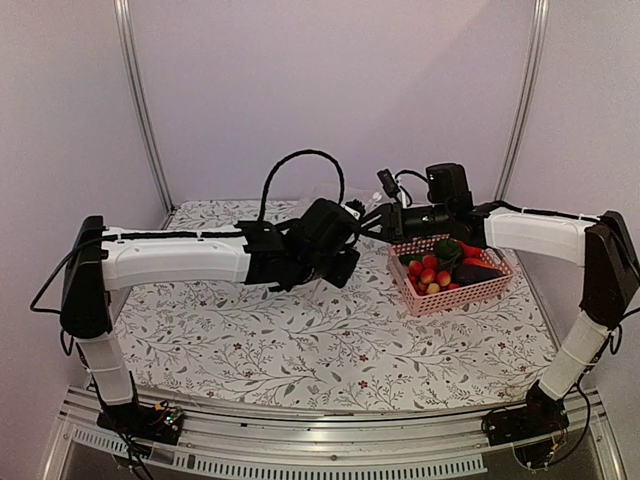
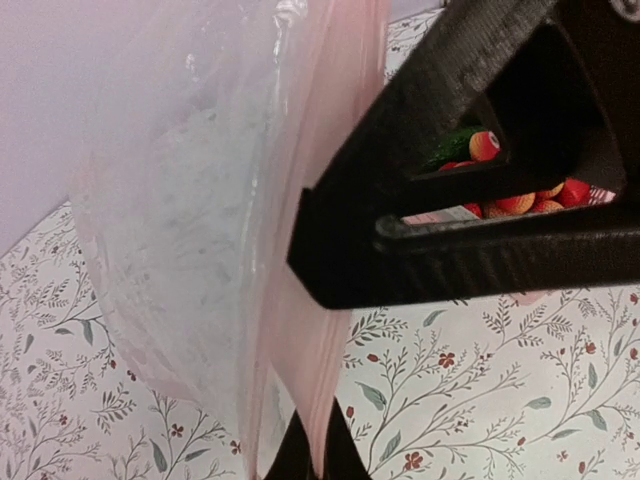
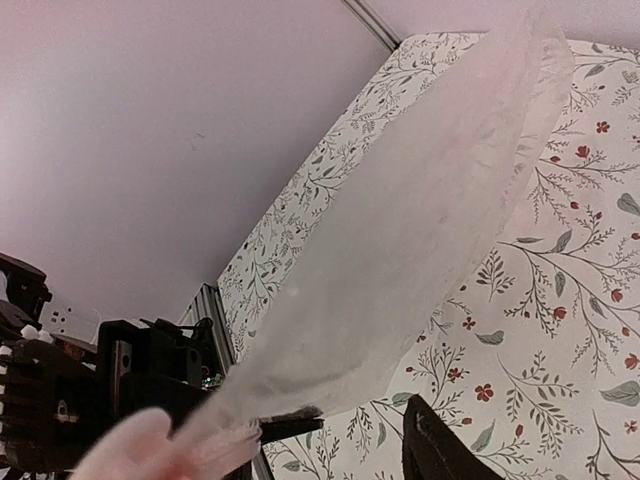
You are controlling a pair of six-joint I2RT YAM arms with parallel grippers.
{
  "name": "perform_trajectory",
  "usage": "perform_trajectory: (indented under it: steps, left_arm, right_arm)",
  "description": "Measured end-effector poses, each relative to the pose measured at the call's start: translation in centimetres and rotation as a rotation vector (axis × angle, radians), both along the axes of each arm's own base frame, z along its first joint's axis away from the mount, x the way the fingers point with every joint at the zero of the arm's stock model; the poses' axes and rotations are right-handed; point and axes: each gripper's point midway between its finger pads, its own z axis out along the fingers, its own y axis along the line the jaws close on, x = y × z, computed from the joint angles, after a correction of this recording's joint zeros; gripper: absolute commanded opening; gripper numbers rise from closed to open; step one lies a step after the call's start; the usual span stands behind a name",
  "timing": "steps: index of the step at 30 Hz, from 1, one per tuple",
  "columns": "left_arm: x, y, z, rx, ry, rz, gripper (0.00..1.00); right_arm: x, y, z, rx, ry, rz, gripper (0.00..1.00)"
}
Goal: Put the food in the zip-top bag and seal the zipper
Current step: Pass from the left arm to the right
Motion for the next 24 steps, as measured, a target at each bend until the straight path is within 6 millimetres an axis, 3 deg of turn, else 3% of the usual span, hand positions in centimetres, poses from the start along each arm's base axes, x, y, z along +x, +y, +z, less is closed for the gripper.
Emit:
perform_trajectory:
  steps: [9,12,15,19,24]
  left_arm:
    - [-0.3,-0.4,-0.3,0.007,-0.006,-0.003,0.04]
    - [-0.5,-1.0,-1.0,0.023,-0.011,-0.008,0.10]
    - [-0.9,-1.8,-1.9,0.041,-0.012,-0.016,0.23]
    - [-1.4,-2.3,-2.5,0.052,-0.009,-0.009,0.33]
    - [-1.6,-2.1,-0.9,0.022,-0.045,0.036,0.40]
  right_arm:
    - [0.7,-0.1,-1.1,-0.018,0.030,-0.036,0.36]
    - [1.0,0.0,-1.5,-0.020,0.047,-0.042,0.21]
    - [1.4,0.1,-2.1,-0.020,0.071,-0.048,0.00]
    - [1.5,0.1,-2.7,-0.028,0.079,-0.047,0.00]
    - [1.7,0.0,-2.7,-0.029,0.068,-0.053,0.00]
